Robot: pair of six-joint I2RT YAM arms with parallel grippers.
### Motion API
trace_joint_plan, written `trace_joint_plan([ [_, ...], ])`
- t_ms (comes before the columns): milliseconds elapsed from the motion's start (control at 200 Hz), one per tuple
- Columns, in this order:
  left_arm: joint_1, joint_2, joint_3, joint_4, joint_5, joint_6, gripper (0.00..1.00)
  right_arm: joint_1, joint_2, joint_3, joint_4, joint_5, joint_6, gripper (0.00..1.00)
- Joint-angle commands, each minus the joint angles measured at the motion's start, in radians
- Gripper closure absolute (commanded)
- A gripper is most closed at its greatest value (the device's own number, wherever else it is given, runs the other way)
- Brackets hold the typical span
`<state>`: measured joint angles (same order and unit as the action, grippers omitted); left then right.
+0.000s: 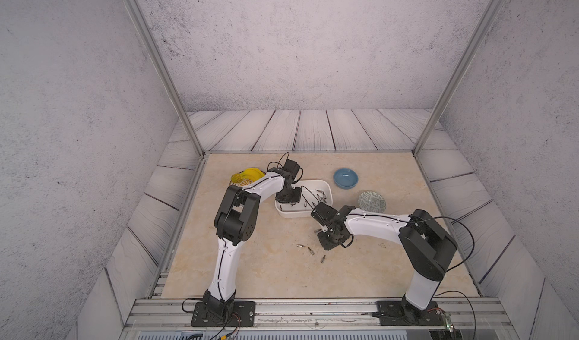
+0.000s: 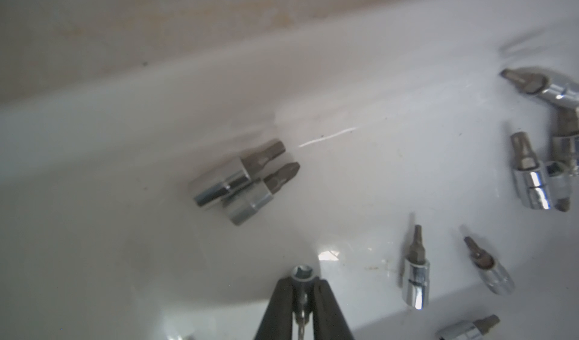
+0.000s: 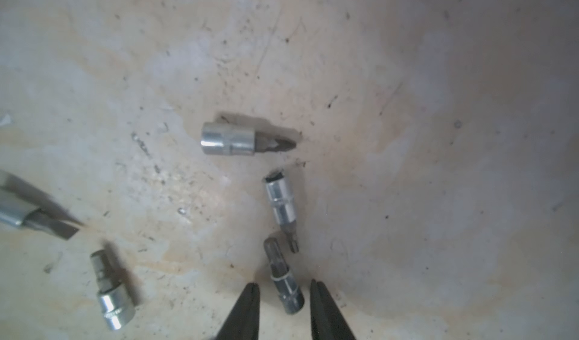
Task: Put the bit on the desktop into the storage box
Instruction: Place the screwdriver bit in the storage box, then pick up the screwdriver bit from the center of the board.
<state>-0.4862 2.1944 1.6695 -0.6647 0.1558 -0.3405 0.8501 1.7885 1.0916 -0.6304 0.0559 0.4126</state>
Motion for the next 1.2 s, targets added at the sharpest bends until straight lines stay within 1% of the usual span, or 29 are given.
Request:
trace_joint_plan([
  [0,0.005,-0.007,0.0,-0.019,0.006,0.006,0.67,0.005,0.032,0.007,-0.006,0.019,-0.008,0.68],
  [60,0.006,-0.028,-0.004,-0.015,0.0,0.006,0.6,0.005,0.038,0.004,-0.004,0.019,-0.009,0.69],
  [275,0.009,-0.104,0.004,-0.018,-0.008,0.006,0.46,0.005,0.04,-0.015,0.005,0.021,-0.006,0.74],
  [365,0.011,-0.154,0.0,-0.016,-0.015,0.005,0.42,0.006,0.043,-0.019,0.006,0.019,-0.006,0.81],
  [456,0.012,-0.219,-0.011,-0.018,-0.027,0.004,0.39,0.006,0.033,-0.025,0.011,0.018,-0.006,0.9],
  [546,0.012,-0.303,-0.04,-0.004,-0.032,0.013,0.38,0.006,0.015,-0.025,0.003,0.018,-0.006,0.97],
  [606,0.012,-0.361,-0.063,0.006,-0.029,0.019,0.38,0.005,0.002,-0.013,-0.014,0.022,-0.006,1.0],
  [666,0.012,-0.418,-0.094,0.005,-0.028,0.023,0.38,0.006,-0.012,0.004,-0.04,0.032,-0.006,1.0],
  [786,0.012,-0.539,-0.202,0.018,-0.041,0.012,0.38,0.005,-0.064,0.052,-0.095,0.045,-0.009,1.0],
  [876,0.011,-0.636,-0.32,0.056,-0.045,-0.014,0.38,0.006,-0.089,0.119,-0.151,0.069,-0.022,1.0],
  [951,0.011,-0.719,-0.449,0.114,-0.065,-0.035,0.38,0.003,-0.092,0.197,-0.199,0.107,-0.046,1.0],
  [1071,0.009,-0.817,-0.605,0.169,-0.074,-0.064,0.38,-0.019,-0.041,0.367,-0.264,0.142,-0.111,1.0],
  [1196,0.001,-0.879,-0.671,0.129,-0.077,-0.076,0.38,-0.06,0.054,0.54,-0.293,0.112,-0.167,1.0],
])
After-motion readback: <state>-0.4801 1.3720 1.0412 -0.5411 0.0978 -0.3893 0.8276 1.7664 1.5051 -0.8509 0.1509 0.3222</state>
